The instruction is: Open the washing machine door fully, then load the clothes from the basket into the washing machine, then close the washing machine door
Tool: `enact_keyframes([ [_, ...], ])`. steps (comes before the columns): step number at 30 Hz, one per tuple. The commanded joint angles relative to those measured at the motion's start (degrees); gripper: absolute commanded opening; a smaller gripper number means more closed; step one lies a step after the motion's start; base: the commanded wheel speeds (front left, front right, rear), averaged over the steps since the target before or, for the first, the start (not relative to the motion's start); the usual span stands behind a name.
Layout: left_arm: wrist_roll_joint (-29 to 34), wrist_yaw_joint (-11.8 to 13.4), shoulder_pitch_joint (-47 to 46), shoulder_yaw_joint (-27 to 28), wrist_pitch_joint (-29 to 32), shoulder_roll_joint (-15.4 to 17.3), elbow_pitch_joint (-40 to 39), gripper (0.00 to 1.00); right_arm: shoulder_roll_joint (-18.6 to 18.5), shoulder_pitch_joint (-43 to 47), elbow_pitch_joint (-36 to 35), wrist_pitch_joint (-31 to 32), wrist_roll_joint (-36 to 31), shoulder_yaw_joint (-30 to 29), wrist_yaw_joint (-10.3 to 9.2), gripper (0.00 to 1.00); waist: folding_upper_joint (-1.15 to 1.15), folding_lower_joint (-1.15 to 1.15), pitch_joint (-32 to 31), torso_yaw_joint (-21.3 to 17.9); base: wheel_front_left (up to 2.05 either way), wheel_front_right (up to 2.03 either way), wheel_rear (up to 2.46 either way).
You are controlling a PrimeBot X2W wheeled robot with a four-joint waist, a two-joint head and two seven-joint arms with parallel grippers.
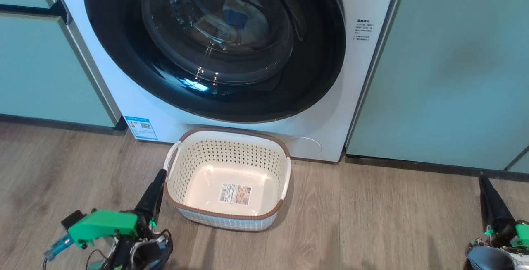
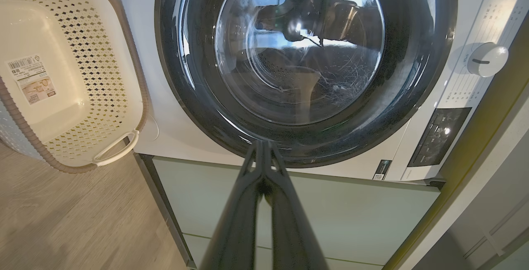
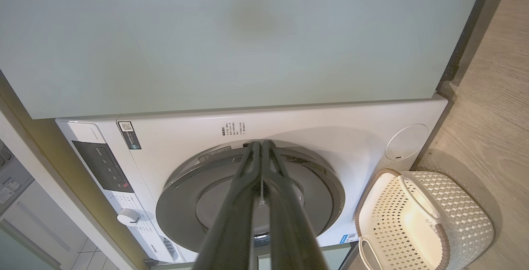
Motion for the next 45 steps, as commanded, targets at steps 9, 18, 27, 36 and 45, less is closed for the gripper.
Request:
enact_keyframes([
  [9, 0.7, -0.4, -3.2, 2.3, 0.5, 0.4, -1.6, 0.0, -0.3, -3.1, -1.8, 0.4, -0.5, 0.9, -0.15, 0.0, 0.0, 0.0, 0.0, 0.0, 0.0, 0.0, 0.0],
  [18, 0.7, -0.4, -3.2, 2.4, 0.5, 0.3, -1.6, 0.0, -0.3, -3.1, -1.8, 0.5, -0.6, 0.8, -0.15, 0.0, 0.0, 0.0, 0.0, 0.0, 0.0, 0.0, 0.0],
  [27, 0.8, -0.4, -3.2, 2.4, 0.6, 0.3, -1.6, 0.0, -0.2, -3.1, -1.8, 0.5, -0.7, 0.7, -0.15, 0.0, 0.0, 0.0, 0.0, 0.0, 0.0, 0.0, 0.0],
  [36, 0.8, -0.4, -3.2, 2.5, 0.6, 0.3, -1.6, 0.0, -0.2, -3.1, -1.8, 0.6, -0.7, 0.7, -0.15, 0.0, 0.0, 0.0, 0.0, 0.0, 0.0, 0.0, 0.0],
  [45, 0.9, -0.4, -3.2, 2.5, 0.6, 0.2, -1.6, 0.0, -0.1, -3.1, -1.8, 0.6, -0.8, 0.6, -0.15, 0.0, 0.0, 0.0, 0.0, 0.0, 0.0, 0.0, 0.0],
])
